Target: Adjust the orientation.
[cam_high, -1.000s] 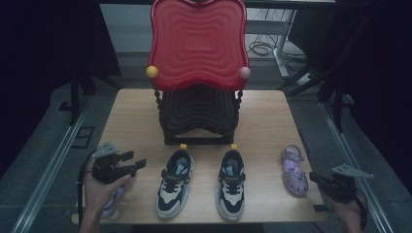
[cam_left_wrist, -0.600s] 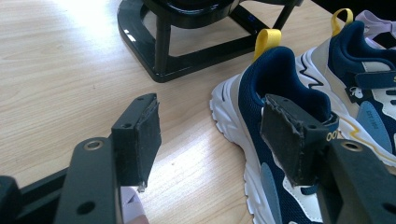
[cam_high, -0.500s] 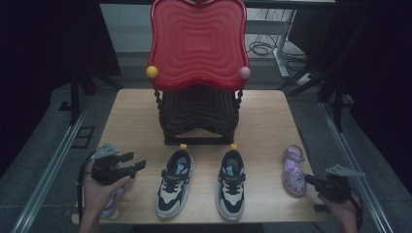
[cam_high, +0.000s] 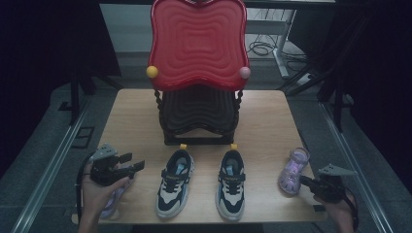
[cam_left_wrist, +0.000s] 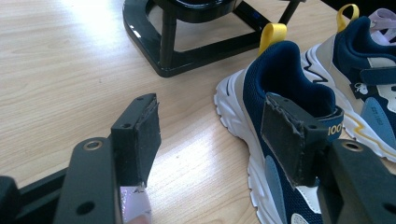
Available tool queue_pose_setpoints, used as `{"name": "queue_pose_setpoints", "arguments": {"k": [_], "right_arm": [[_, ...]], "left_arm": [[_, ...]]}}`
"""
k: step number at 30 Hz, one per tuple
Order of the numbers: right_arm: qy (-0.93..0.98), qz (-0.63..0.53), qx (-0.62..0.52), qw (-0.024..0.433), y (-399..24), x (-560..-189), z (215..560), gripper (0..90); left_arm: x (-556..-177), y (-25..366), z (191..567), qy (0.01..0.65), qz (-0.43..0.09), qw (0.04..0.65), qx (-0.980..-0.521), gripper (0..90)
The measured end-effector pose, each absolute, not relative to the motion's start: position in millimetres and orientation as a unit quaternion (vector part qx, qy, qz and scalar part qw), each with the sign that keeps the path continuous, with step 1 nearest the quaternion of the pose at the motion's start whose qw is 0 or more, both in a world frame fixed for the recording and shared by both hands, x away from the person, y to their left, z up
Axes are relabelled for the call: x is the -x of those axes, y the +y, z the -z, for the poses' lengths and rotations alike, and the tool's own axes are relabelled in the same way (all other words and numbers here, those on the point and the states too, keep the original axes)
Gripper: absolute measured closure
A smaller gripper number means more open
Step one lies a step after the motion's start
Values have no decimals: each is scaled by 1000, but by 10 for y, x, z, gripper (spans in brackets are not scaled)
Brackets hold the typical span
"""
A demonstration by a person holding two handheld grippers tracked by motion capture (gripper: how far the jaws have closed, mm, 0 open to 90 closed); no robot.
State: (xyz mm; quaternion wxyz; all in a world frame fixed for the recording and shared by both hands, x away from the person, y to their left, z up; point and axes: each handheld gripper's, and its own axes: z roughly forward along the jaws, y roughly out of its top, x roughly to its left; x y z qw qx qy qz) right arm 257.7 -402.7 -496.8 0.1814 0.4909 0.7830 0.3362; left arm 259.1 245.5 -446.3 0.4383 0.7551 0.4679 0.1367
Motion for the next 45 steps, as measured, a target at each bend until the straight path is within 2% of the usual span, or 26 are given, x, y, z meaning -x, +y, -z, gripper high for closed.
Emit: {"name": "queue_pose_setpoints", "arguments": {"k": [11, 19, 32, 45], "right_arm": [[809, -335, -455, 162, -3706, -2634, 4958, 893], [817, -312, -446, 193, -3420, -2705, 4976, 893], [806, -301, -462, 217, -3229, -2827, 4998, 893], [804, -304, -463, 219, -3170, -2908, 4995, 893]], "left_arm": [[-2591, 2451, 4479, 468, -136, 436, -757, 369], [-2602, 2457, 4492, 468, -133, 433, -759, 368], [-2589, 2487, 4468, 469, -136, 433, -758, 367], [-2558, 2545, 4470, 472, -140, 433, -755, 367]]}}
